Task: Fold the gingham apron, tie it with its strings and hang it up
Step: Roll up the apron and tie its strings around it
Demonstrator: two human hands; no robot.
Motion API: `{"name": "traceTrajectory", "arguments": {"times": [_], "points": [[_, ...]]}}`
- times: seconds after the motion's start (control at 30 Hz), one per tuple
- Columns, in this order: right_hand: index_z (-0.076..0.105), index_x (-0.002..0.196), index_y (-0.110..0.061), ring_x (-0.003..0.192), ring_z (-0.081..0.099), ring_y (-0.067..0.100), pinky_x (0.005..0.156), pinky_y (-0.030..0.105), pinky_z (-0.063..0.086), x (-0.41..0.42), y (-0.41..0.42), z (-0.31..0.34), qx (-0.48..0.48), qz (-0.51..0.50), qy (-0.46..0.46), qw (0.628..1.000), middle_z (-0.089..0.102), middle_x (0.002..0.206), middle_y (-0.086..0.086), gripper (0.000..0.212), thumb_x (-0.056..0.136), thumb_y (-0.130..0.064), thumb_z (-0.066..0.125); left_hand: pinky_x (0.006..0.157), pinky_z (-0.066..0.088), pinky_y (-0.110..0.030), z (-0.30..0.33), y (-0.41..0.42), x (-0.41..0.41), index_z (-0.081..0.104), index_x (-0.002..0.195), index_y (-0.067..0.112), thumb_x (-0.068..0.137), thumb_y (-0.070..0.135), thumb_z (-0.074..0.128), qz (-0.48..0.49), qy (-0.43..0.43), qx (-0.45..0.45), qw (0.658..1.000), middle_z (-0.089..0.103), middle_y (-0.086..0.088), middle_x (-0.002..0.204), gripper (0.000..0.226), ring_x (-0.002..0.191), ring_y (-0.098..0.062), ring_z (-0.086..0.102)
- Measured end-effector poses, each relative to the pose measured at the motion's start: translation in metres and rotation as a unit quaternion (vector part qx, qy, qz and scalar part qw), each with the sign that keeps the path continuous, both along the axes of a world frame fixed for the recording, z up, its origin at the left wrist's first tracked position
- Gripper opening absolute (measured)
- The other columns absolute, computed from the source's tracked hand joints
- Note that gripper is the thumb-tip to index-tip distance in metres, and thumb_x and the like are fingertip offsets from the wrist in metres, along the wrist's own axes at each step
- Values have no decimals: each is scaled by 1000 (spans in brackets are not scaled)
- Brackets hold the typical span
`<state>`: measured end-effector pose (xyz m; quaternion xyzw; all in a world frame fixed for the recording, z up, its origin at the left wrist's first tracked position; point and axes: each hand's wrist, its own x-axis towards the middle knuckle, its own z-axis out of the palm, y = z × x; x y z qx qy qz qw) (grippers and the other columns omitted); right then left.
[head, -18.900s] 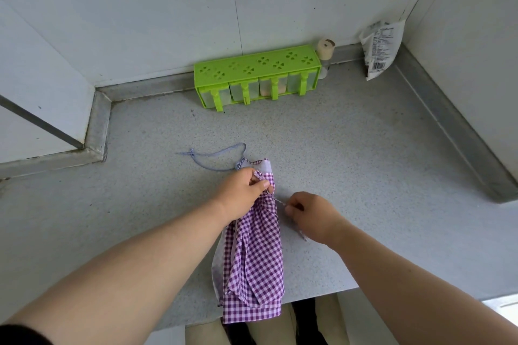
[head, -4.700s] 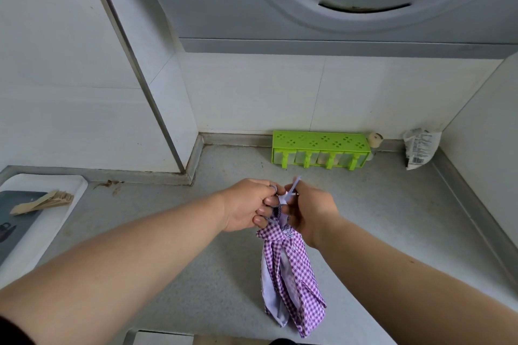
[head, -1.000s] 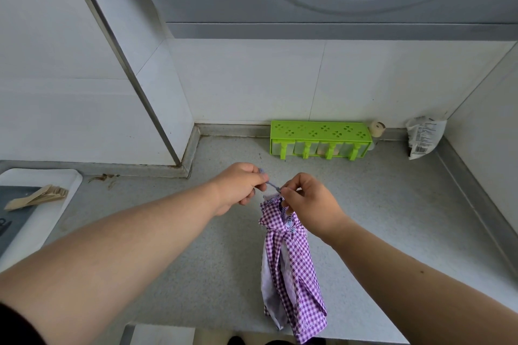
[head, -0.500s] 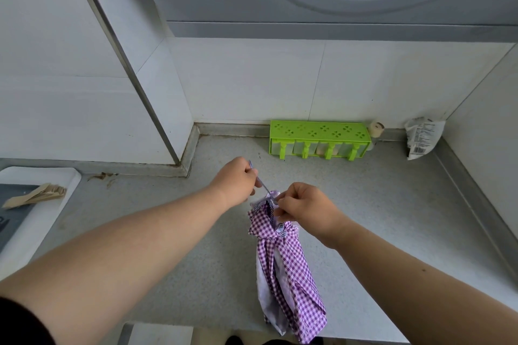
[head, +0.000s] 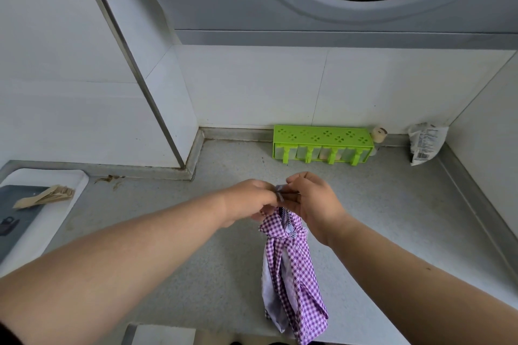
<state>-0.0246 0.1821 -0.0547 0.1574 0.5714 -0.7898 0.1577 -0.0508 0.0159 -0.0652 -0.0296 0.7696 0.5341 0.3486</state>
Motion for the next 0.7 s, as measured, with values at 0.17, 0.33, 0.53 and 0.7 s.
{"name": "traceTrajectory", "arguments": {"times": [0.17, 0.33, 0.53, 0.7], "points": [[62, 96, -7, 91, 65, 32, 89, 53, 56, -6, 0, 16, 81, 12, 73, 994, 71, 92, 12, 21, 80, -2, 49, 105, 52, -37, 7, 4, 2, 75, 107, 11, 93, -3, 65, 73, 42, 100, 991, 77, -16, 109, 21, 104, -22, 70], [65, 91, -10, 94, 71, 38, 87, 57, 59, -13, 3, 40, 162, 46, 147, 975, 76, 101, 15, 31, 86, 11, 42, 84, 56, -28, 31, -2, -2, 71, 111, 7, 99, 5, 65, 85, 63, 129, 986, 78, -20, 106, 13, 95, -21, 75], [67, 88, -21, 83, 68, 10, 74, 23, 51, -21, 2, 72, 286, 126, 259, 914, 76, 95, -2, 31, 87, 6, 53, 73, 53, -29, 69, -8, -1, 75, 92, 15, 101, 18, 68, 86, 171, 17, 981, 73, -4, 77, 13, 77, -19, 70], [63, 100, -22, 53, 51, 3, 54, 18, 42, -28, 1, 89, 334, 155, 318, 874, 65, 83, -11, 31, 88, 4, 52, 85, 58, -48, 98, -26, 4, 71, 76, 13, 106, 36, 59, 54, 198, -75, 976, 59, 4, 55, 39, 69, -23, 63]]}}
